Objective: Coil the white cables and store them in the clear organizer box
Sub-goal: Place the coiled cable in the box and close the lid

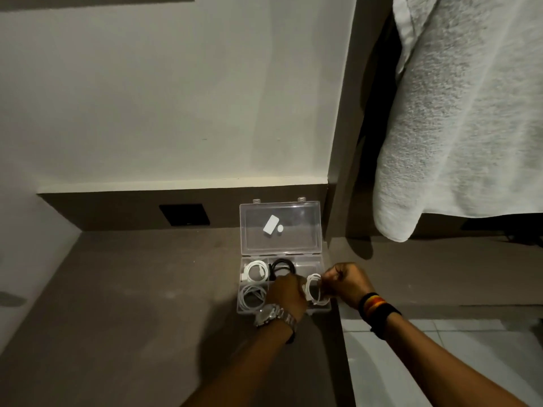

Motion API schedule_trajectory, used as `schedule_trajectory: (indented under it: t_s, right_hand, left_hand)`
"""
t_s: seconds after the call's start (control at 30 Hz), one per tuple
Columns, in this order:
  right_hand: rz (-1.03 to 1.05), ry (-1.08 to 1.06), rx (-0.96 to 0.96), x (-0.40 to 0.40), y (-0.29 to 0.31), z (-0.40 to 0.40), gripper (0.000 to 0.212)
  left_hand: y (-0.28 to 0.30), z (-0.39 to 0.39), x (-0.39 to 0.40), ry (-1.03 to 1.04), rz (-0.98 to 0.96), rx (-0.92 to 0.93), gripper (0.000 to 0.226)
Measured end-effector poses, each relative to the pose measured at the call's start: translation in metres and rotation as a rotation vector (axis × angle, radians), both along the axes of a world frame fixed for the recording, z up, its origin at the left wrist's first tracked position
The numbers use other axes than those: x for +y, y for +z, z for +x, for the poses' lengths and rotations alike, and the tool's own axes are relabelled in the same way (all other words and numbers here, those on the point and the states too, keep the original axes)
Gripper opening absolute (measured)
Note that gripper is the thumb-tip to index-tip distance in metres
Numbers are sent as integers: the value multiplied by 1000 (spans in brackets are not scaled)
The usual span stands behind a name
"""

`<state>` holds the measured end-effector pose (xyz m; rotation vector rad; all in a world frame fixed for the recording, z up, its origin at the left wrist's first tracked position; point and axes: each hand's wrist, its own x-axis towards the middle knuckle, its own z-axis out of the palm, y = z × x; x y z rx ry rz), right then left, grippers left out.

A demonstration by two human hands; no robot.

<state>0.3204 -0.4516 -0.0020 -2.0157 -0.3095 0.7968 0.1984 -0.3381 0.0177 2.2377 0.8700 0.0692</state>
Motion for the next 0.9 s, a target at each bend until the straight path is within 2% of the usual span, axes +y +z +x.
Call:
schedule_trajectory:
  t_s: [0.13, 0.3, 0.37, 0.5, 0.63, 0.77, 0.9]
  right_hand:
    - [9, 104, -3, -4, 2, -2, 12]
    - [1, 152, 31, -2, 8, 0, 19]
    - [-34, 192, 8, -2, 10, 3, 20]
    - [-129, 261, -110, -1, 5, 6, 18]
    - [-243, 381, -242, 5, 7, -2, 16]
    - [-403, 538, -431, 12, 19, -11, 16]
    - [-607, 756, -599, 14, 21, -18, 24]
  left_hand:
    - [1, 2, -3, -170, 317, 128, 14]
    - [10, 4, -3, -349, 602, 260, 16]
    - [19, 2, -6, -364, 638, 362, 21]
    - [10, -4, -6, -345, 749, 257, 24]
    - [-1, -6, -2, -290, 765, 223, 7]
    - [-9, -6, -2, -278, 744, 282, 6]
    - [-9, -8, 1, -210, 612, 251, 8]
